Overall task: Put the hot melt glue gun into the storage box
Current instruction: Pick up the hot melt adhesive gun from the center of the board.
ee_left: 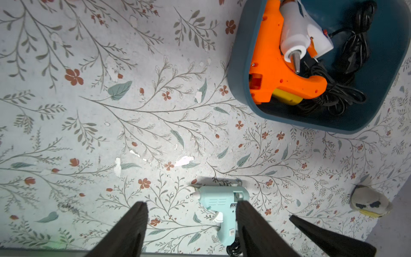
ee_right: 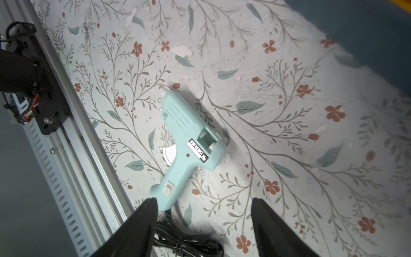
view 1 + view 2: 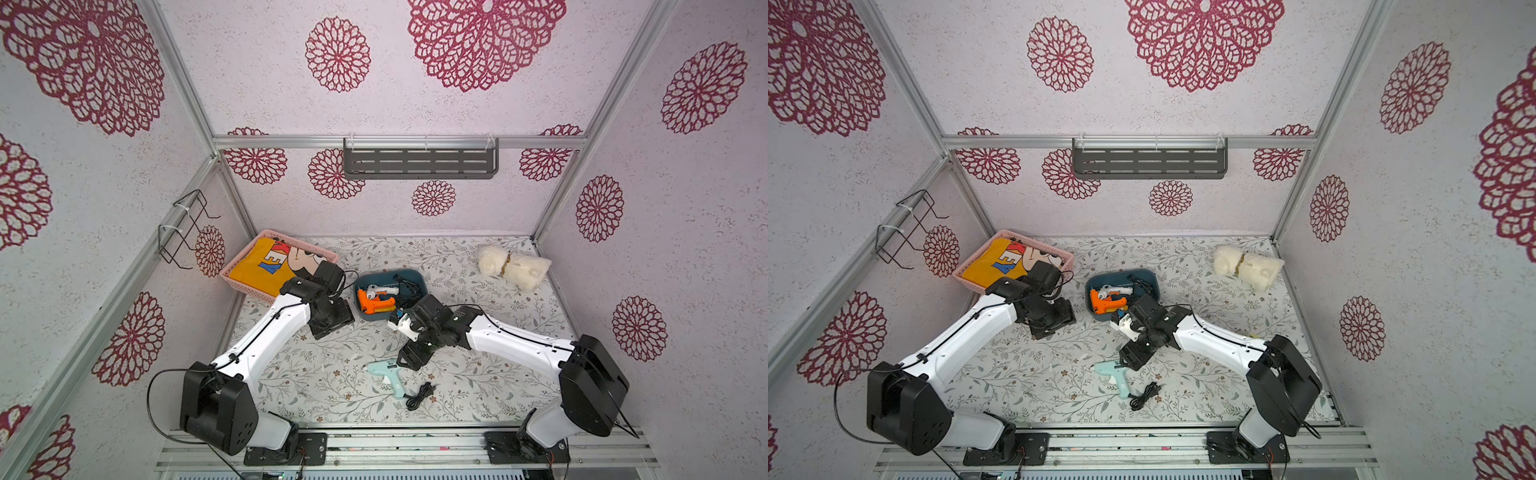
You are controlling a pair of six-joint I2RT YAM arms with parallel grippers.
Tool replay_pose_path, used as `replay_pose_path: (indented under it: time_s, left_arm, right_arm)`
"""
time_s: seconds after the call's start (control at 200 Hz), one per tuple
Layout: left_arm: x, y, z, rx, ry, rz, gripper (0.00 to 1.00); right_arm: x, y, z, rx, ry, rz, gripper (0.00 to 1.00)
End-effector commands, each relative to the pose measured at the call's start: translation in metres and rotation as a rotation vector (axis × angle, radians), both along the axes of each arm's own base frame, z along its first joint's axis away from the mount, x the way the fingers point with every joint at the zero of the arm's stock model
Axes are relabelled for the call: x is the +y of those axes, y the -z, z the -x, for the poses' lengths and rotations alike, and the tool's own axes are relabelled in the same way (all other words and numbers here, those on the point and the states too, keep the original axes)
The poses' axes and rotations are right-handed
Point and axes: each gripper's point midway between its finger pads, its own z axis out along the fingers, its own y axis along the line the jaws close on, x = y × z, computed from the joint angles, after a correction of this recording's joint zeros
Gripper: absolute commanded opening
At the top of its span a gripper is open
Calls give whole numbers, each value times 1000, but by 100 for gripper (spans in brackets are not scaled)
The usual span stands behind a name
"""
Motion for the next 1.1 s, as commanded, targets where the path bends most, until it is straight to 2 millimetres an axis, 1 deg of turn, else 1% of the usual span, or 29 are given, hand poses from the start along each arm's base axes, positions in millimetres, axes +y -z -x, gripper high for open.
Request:
replay_pose_path:
  time_s: [0.0,0.11,0.205,0.36,0.53,0.6,0.66,0.726,0.846,0.891,0.936,1.021,1.056,1.086,1.096]
  left_arm:
    - [4,-4,-5,-47,-43,23,70]
    - [6,-2,-1,-51,-47,26,70]
    - [10,-2,5,-61,-55,25,70]
    - [18,-4,15,-81,-74,25,70]
    - [27,-10,17,-102,-78,13,70]
    - [29,-13,17,-111,-76,8,70]
    - [30,-16,17,-118,-75,6,70]
    - [32,-18,17,-124,-79,3,70]
    - [31,-23,15,-135,-80,15,70]
    - [29,-27,12,-140,-75,25,70]
    - [26,-30,9,-144,-65,38,70]
    - [12,-41,-1,-167,-18,93,70]
    - [4,-46,-5,-176,12,126,70]
    - [-7,-52,-10,-193,47,174,70]
    - [-10,-54,-12,-196,59,190,70]
  right_arm:
    - [9,9,22,77,-7,-2,73]
    - [16,22,34,109,-19,14,73]
    - [20,36,40,125,-17,54,72]
    - [24,55,40,143,1,136,71]
    - [26,77,41,178,3,223,66]
    - [25,86,40,184,6,263,58]
    - [22,94,36,173,21,311,44]
    - [17,99,34,157,29,357,34]
    - [6,95,24,98,55,418,20]
    - [1,88,20,61,53,440,15]
    - [-2,80,16,22,43,447,13]
    - [-1,49,7,-74,18,401,9]
    - [1,33,4,-113,3,361,8]
    - [4,17,2,-147,-15,319,7]
    - [4,15,3,-150,-16,312,7]
